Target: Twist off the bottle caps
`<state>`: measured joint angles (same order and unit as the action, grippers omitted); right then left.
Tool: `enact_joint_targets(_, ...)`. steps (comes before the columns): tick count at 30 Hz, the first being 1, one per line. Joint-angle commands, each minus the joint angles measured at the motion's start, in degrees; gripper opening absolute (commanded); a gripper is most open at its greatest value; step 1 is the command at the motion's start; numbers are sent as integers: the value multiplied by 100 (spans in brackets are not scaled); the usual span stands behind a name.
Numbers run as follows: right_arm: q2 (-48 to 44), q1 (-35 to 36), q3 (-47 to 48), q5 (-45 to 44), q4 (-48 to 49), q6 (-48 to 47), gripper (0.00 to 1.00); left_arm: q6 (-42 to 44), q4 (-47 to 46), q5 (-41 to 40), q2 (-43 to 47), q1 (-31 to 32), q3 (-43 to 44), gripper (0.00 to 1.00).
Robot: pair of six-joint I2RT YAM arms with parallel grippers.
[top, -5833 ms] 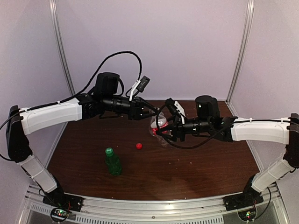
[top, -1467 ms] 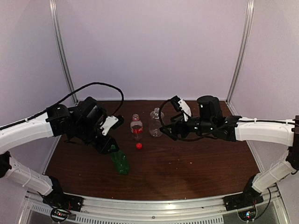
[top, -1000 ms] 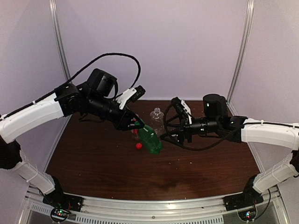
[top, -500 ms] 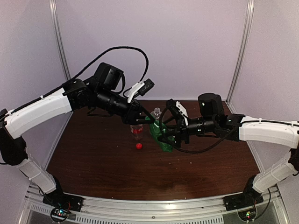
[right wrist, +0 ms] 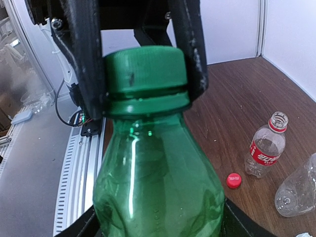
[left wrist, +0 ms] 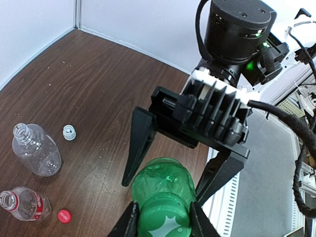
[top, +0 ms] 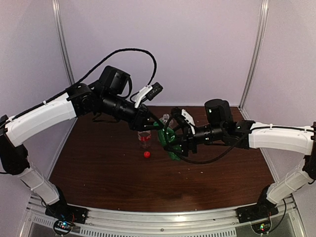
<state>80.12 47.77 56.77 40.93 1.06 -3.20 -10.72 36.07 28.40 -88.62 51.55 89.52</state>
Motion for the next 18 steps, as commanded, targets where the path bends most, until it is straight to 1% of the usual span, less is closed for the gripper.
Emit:
enact_joint_targets(1,67,21,115,-67,30,-66,70,-25,-437,232,39,-64,52,11)
enact_joint_targets(4,40,21,77,-6,115,-39,63,-47,-544,305,89,-104,-17,12)
enact_joint_targets(7,31,22,-12,179,390,122,54,-51,-770,348,180,-140,-171,22)
enact_joint_targets(10,23,18,-133,319,713,304,49,-52,-1118,401,319,-179,-412,35)
enact_joint_targets(13,4,20,-246,449,1000,543,47,-71,-1611,378,532,-242,-790,51)
enact_joint_targets(15,-4,27,-290,523,1127,638,46,-141,-1951,415,734,-314,-1046,60)
enact_joint_targets(18,-22,18,-388,667,1395,810,45,-366,-2594,690,989,-487,-1495,70)
